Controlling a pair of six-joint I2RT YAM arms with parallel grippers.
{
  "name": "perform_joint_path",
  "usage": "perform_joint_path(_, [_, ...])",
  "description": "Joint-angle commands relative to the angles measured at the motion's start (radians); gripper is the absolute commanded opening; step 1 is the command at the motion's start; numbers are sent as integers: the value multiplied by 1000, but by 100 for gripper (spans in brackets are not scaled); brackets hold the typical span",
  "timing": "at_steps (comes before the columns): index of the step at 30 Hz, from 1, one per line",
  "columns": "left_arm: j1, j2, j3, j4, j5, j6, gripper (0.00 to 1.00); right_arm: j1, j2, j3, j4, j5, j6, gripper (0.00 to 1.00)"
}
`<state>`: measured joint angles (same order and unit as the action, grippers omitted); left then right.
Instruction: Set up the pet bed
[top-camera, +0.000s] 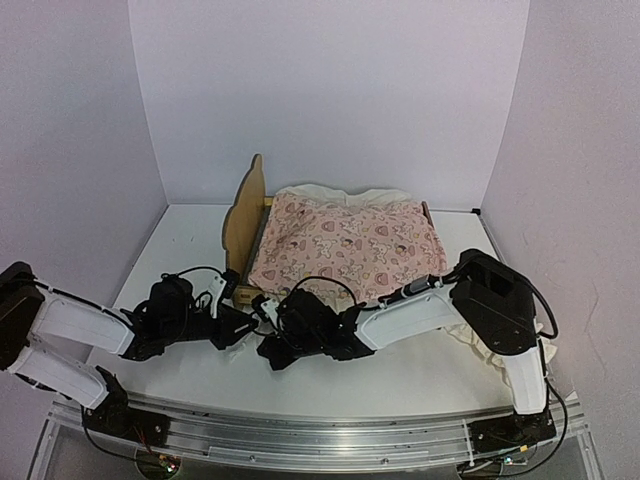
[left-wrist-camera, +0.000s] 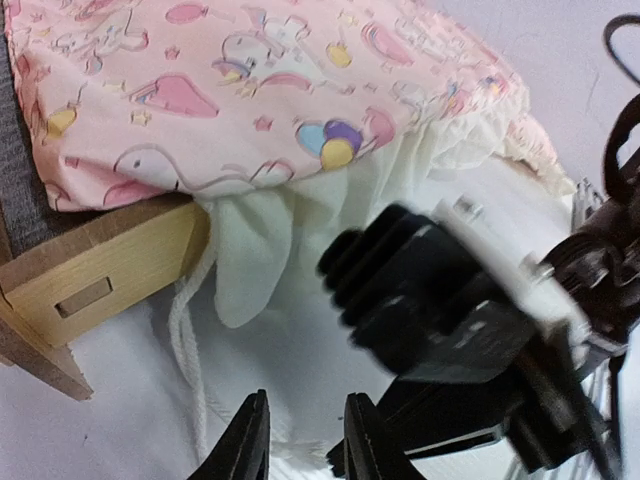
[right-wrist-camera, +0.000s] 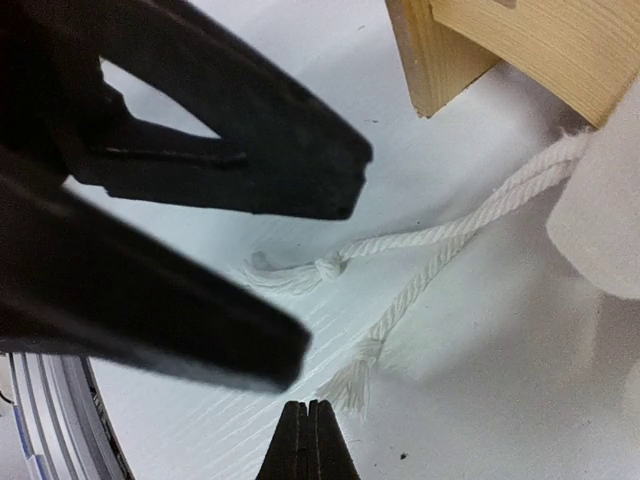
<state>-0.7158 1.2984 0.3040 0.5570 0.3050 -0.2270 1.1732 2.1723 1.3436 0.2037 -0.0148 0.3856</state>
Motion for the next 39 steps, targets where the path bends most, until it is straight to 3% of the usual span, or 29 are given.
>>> perform_joint_path(1, [-65,82,18,36,-95,136,29,0,-50,-44,122,55,35,0])
perform_joint_path(10, [-97,234,79,112,-324,141,34,0,-78,-108,207,66,43,0])
perform_joint_path(23, [-97,387,85,203,-403,86,37,-1,-73,-116,255,61,49,0])
perform_joint_path(26, [-97,406,69,246,-384,98,31,-4,-80,-123,255,60,56,0])
perform_joint_path(31, [-97,412,68,251,-376,79,2,-15,-98,-133,254,73,59,0])
perform_joint_path(35, [-95,366,84,217,-384,114,0,-34,-111,-123,238,85,52,0])
perform_joint_path(39, [-86,255,125,77,-359,184,0,-42,-113,-45,147,92,-15,0])
